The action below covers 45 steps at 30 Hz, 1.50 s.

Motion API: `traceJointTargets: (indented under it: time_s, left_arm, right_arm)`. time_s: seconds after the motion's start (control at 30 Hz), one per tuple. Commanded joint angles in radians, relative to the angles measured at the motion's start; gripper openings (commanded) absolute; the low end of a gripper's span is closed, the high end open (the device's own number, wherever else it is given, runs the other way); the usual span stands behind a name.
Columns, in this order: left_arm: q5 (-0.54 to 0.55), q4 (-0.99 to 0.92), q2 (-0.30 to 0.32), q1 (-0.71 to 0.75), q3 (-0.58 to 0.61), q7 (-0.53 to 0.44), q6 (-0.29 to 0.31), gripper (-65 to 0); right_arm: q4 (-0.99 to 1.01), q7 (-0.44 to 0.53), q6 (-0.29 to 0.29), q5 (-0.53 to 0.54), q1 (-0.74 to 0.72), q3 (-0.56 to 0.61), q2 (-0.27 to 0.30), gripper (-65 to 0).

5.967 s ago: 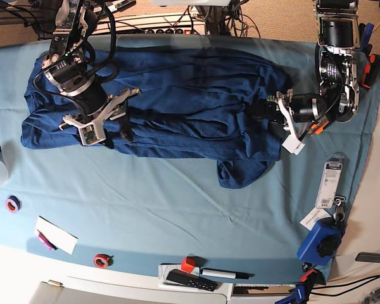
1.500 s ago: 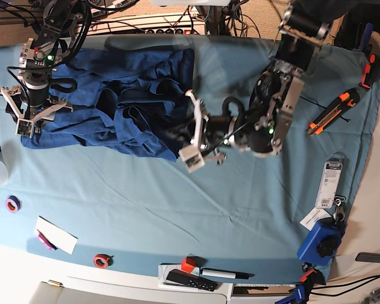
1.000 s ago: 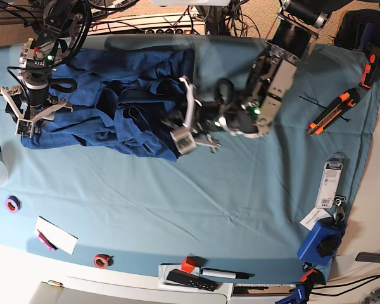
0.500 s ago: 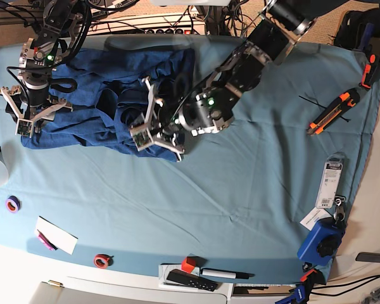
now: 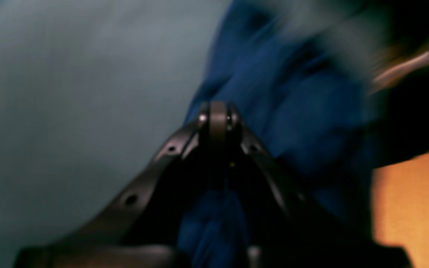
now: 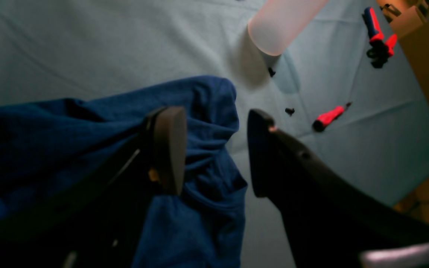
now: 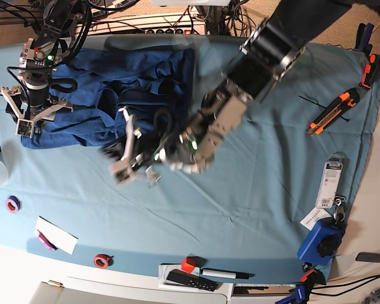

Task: Layout the t-shirt on the table in an organized manner, then fold the t-shirt properly
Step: 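Press the folded edge down with the left gripper beside the right gripper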

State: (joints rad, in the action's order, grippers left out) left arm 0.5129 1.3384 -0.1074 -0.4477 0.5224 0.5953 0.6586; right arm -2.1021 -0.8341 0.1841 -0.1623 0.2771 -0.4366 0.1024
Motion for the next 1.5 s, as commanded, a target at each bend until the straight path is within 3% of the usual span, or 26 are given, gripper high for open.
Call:
traceJointTargets:
  time_s: [0.0, 0.1, 0.2, 0.37, 0.53, 0.83, 1.07, 1.2, 1.33, 1.47]
  left_arm:
    - [0.051, 0.046, -0.008, -0.024, -0.038, 0.027, 0.026, -65.0]
    - [0.193, 0.128, -0.006, -0.014, -0.154, 0.244, 0.04, -65.0]
    - [0.216, 0.15, 0.005, -0.003, -0.251, 0.461, 0.04, -65.0]
    - [0.21, 0.148, 0.149, 0.056, -0.256, 0.478, 0.04, -65.0]
    - [0.201, 0.148, 0.236, 0.167, -0.256, 0.363, 0.04, -65.0]
    - [0.026, 0.148, 0.232, 0.235, -0.172, 0.165, 0.04, -65.0]
    - [-0.178, 0.147, 0.173, 0.233, -0.045, 0.048, -0.059, -65.0]
    - [-0.314, 0.145, 0.143, 0.222, 0.012, -0.025, -0.145, -65.0]
    - [-0.37, 0.103, 0.112, 0.178, 0.055, -0.05, -0.222, -65.0]
    - [-0.407, 0.005, 0.063, 0.134, 0.078, -0.108, -0.256, -65.0]
  right_arm:
    - [-0.017, 0.031, 0.013, 0.024, -0.006, -0.003, 0.011, -38.1]
    - [-0.017, 0.034, 0.097, 0.111, -0.006, -0.003, 0.011, -38.1]
    - [-0.017, 0.041, 0.143, 0.148, -0.006, -0.003, 0.011, -38.1]
    - [-0.017, 0.05, 0.153, 0.148, -0.006, -0.003, 0.011, -38.1]
    - [-0.017, 0.05, 0.154, 0.198, -0.006, -0.003, 0.011, -38.1]
    - [-0.017, 0.05, 0.161, 0.215, -0.006, -0.003, 0.011, -38.1]
    - [-0.017, 0.048, 0.161, 0.215, -0.006, -0.003, 0.011, -38.1]
    - [-0.017, 0.047, 0.16, 0.215, -0.006, -0.003, 0.011, -38.1]
    - [-0.017, 0.045, 0.16, 0.215, -0.006, -0.003, 0.011, -38.1]
    - [-0.017, 0.043, 0.16, 0.215, -0.006, -0.003, 0.011, -38.1]
